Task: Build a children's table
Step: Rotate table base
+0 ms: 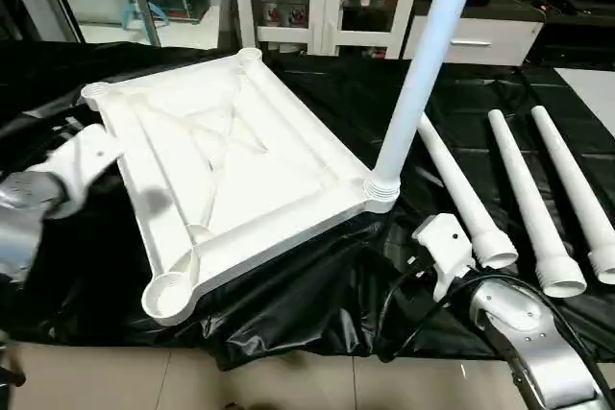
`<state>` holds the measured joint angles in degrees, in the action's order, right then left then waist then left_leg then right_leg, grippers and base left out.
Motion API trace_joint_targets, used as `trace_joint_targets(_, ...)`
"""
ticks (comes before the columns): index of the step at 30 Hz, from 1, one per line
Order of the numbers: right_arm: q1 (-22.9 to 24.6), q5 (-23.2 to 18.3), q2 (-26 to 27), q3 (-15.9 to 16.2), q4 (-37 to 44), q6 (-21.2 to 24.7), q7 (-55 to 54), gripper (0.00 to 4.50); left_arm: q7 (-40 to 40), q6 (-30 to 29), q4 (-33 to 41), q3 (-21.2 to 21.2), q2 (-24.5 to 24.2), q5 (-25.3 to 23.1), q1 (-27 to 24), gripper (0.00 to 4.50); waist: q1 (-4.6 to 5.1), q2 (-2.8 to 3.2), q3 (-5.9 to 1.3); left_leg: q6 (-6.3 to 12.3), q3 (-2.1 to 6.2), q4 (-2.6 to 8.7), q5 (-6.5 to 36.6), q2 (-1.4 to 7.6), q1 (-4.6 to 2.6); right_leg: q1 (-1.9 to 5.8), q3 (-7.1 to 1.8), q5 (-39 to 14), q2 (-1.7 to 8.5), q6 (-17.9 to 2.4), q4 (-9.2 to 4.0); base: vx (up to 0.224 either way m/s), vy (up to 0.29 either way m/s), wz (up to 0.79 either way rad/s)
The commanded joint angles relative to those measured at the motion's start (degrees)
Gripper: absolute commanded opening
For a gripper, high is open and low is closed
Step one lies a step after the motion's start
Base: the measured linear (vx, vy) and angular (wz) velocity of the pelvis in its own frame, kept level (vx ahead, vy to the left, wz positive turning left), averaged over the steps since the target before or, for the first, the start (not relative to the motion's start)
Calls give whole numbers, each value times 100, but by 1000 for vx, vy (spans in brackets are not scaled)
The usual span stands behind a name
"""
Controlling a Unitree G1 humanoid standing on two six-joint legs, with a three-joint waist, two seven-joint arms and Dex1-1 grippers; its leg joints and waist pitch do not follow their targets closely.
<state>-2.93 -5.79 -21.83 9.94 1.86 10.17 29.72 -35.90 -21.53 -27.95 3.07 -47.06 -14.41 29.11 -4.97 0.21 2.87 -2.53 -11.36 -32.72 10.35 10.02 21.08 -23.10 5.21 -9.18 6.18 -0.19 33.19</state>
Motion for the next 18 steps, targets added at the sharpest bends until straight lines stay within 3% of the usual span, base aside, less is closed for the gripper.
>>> trace_joint_targets(1, -228, 212, 131, 168, -208, 138, -133, 378, -143, -207, 220, 68, -41, -34, -145, 179, 11, 101, -344, -109, 179, 434, 1792, 322, -136, 206, -308, -1130, 262, -1099, -297, 0, 0, 0)
trace_joint_targets(3, -268, 243, 157, 186, -262, 143, -168, 378, -180, -233, 258, 86, -54, -33, -168, 179, 14, 108, -349, -160, 185, 437, 1811, 320, -126, 215, -306, -1093, 268, -1126, -284, 0, 0, 0)
trace_joint_targets(6, -1030, 652, 635, 329, -1353, 152, -808, 378, -834, -547, 849, 399, -158, 97, -571, 179, 59, 95, -343, -257, 193, 453, 1811, 310, -114, 208, -310, -1218, 290, -1236, -270, 0, 0, 0)
trace_joint_targets(8, -1164, 671, 720, 324, -1555, 138, -864, 378, -930, -582, 934, 430, -126, 162, -637, 179, 38, 126, -356, -297, 172, 417, 1823, 313, -165, 173, -327, -1074, 281, -1235, -261, 0, 0, 0)
trace_joint_targets(12, -1648, 824, 983, 420, -2370, -18, -998, 378, -1125, -621, 1174, 581, 11, 267, -863, 179, 42, 108, -353, -294, 173, 426, 1727, 293, -116, 217, -316, -900, 262, -1260, -229, 0, 0, 0)
trace_joint_targets(13, -1648, 824, 983, 420, -2370, -18, -998, 378, -1125, -621, 1174, 581, 11, 267, -863, 179, 24, 118, -361, -307, 166, 416, 1774, 297, -146, 201, -317, -951, 265, -1246, -239, 0, 0, 0)
trace_joint_targets(14, -2023, 917, 1198, 487, -3015, -171, -1116, 378, -1198, -715, 1402, 631, 169, 401, -1014, 179, 35, 84, -359, -326, 172, 418, 1841, 304, -140, 201, -320, -1013, 275, -1234, -236, 0, 0, 0)
trace_joint_targets(15, -2023, 917, 1198, 487, -3015, -171, -1116, 378, -1198, -715, 1402, 631, 169, 401, -1014, 179, 55, 98, -349, -344, 182, 423, 1925, 302, -132, 197, -322, -1128, 284, -1255, -228, 0, 0, 0)
trace_joint_targets(17, -2396, 975, 1434, 523, -3664, -322, -1224, 378, -1287, -883, 1699, 660, 319, 557, -1141, 179, 98, 95, -302, -430, 204, 427, 2466, 300, -160, 152, -329, -1858, 288, -1132, -313, 0, 0, 0)
trace_joint_targets(18, -2396, 975, 1434, 523, -3664, -322, -1224, 378, -1287, -883, 1699, 660, 319, 557, -1141, 179, 112, 101, -313, -451, 216, 424, 2524, 305, -168, 151, -335, -1929, 302, -1120, -305, 0, 0, 0)
